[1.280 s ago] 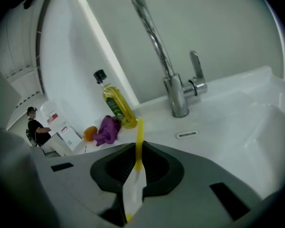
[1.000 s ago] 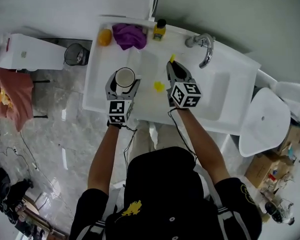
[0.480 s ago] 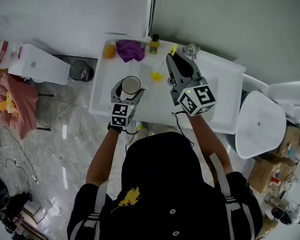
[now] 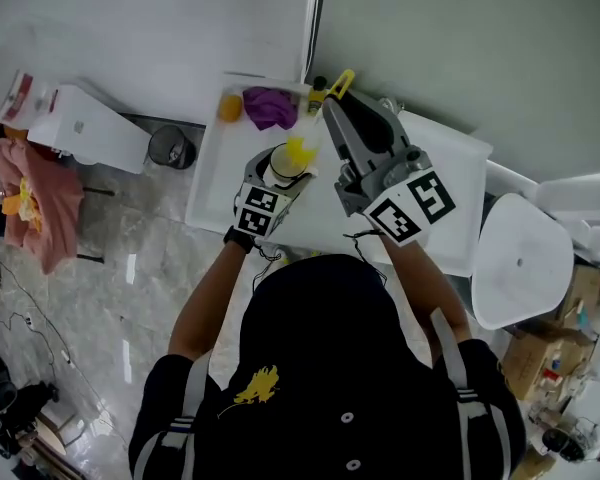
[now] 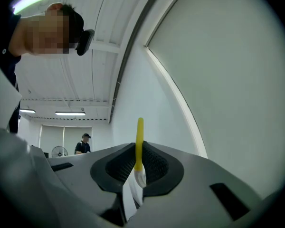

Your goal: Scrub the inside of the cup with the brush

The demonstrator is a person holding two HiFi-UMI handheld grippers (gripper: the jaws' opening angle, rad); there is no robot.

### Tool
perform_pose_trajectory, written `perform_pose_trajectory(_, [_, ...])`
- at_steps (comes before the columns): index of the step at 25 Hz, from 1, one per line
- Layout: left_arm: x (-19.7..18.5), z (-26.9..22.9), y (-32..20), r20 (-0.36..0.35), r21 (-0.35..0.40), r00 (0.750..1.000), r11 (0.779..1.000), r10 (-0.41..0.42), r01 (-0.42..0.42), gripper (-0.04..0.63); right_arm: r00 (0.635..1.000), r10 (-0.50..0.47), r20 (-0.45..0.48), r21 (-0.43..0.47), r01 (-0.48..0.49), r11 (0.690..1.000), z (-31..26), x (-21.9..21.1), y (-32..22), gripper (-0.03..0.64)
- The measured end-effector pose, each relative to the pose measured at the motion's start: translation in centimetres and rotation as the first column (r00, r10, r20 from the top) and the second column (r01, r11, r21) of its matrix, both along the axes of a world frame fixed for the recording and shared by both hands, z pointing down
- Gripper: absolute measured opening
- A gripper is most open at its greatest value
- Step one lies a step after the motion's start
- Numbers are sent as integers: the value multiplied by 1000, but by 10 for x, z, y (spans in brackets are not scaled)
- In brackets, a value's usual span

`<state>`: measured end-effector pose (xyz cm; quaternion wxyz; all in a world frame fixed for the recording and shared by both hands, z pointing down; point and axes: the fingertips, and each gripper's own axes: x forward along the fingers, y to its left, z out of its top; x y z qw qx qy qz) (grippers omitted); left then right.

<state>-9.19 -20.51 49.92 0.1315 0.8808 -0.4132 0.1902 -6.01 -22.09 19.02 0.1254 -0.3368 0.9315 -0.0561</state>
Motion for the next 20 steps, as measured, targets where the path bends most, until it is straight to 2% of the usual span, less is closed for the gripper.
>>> perform_pose_trajectory(5, [12,-12,3,-35,-55,999,998,39,-41,403,997,-50,-53,26,51,998,12,-28,9,67])
perform_pose_trajectory(9, [17,-30,4,-42,-25,997,997,72,-73,403,992,-56,-117,30,60,998,31,-36,10,67])
perform_pose_trajectory(14, [11,-40,-5,-53,-20,997,998,62,-63,403,990,-90,-111,-48,85,995,47,-32,21,67])
perform_pose_trajectory(17, [11,-43,-8,-27,-11,996,997,81,-81,403,984,-126,-129,-29,124,992,39,-47,33,67])
perform_pose_trajectory(20, [26,-49,1,2,15,990,990,143,-143,403,977,-141,-159,11,145,989,32,-58,28,67])
